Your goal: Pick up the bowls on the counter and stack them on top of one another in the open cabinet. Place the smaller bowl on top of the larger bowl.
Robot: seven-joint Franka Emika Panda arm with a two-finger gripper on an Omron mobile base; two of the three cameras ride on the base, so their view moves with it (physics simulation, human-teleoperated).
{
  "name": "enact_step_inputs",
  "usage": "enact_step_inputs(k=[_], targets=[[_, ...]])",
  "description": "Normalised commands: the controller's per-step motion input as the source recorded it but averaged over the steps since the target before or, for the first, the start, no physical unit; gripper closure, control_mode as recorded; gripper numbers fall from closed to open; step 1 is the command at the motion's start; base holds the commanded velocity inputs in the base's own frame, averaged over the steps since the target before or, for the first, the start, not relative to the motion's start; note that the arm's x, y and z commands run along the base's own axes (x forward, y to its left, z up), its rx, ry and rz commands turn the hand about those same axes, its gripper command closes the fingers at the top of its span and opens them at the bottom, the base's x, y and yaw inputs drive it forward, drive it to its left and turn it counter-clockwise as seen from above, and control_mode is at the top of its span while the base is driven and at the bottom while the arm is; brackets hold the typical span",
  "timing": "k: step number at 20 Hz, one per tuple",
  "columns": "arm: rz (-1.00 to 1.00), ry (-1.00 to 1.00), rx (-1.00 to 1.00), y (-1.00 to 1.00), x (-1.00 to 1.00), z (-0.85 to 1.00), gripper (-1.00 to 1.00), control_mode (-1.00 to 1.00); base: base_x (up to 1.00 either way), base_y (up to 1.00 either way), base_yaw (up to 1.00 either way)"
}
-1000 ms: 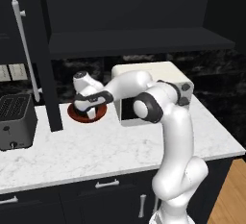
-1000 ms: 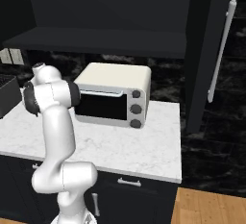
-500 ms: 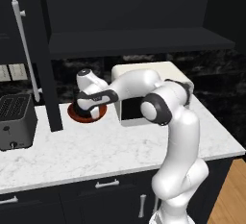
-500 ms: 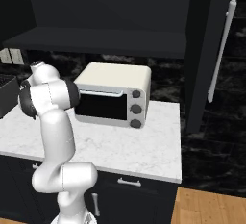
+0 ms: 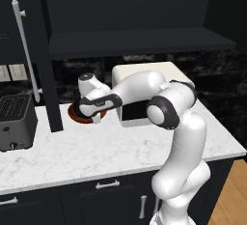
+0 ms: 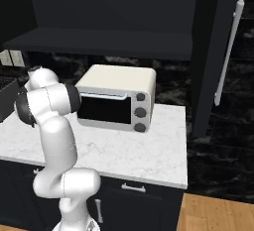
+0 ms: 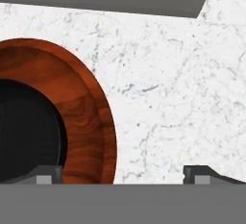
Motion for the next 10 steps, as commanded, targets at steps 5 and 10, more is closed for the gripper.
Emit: enact_step_inputs(k=[5, 10], targets=[[-0.23, -0.03, -0.04, 0.73, 0.00, -0.31, -1.00, -1.00, 0.00, 0.00, 0.00], [-0.34, -0.08, -0.01, 0.96, -0.01, -0.23, -1.00, -1.00, 0.00, 0.00, 0.00]])
